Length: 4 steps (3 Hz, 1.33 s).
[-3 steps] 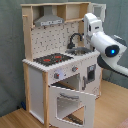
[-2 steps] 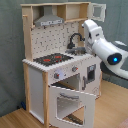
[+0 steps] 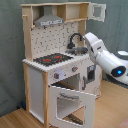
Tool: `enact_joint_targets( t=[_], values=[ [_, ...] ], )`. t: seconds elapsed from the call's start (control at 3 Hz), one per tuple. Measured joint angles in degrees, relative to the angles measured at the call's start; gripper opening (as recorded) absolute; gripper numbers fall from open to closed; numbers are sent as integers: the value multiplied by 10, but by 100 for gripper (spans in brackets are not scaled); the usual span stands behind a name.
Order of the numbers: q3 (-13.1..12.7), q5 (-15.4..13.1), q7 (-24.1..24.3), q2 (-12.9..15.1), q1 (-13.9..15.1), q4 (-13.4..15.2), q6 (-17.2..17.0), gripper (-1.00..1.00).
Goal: Play with the kitchen
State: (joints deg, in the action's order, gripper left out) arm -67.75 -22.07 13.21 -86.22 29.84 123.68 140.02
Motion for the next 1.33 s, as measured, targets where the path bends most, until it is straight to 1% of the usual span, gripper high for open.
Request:
enact_joint_targets(
  t=[0.33, 1.0, 1.33],
  values=[
    [-16, -22, -1, 0, -33, 40, 1, 100],
    [-39, -62, -9, 2, -102, 123, 11, 100],
    [-49, -86, -22, 6, -143, 167, 18, 100]
  ],
)
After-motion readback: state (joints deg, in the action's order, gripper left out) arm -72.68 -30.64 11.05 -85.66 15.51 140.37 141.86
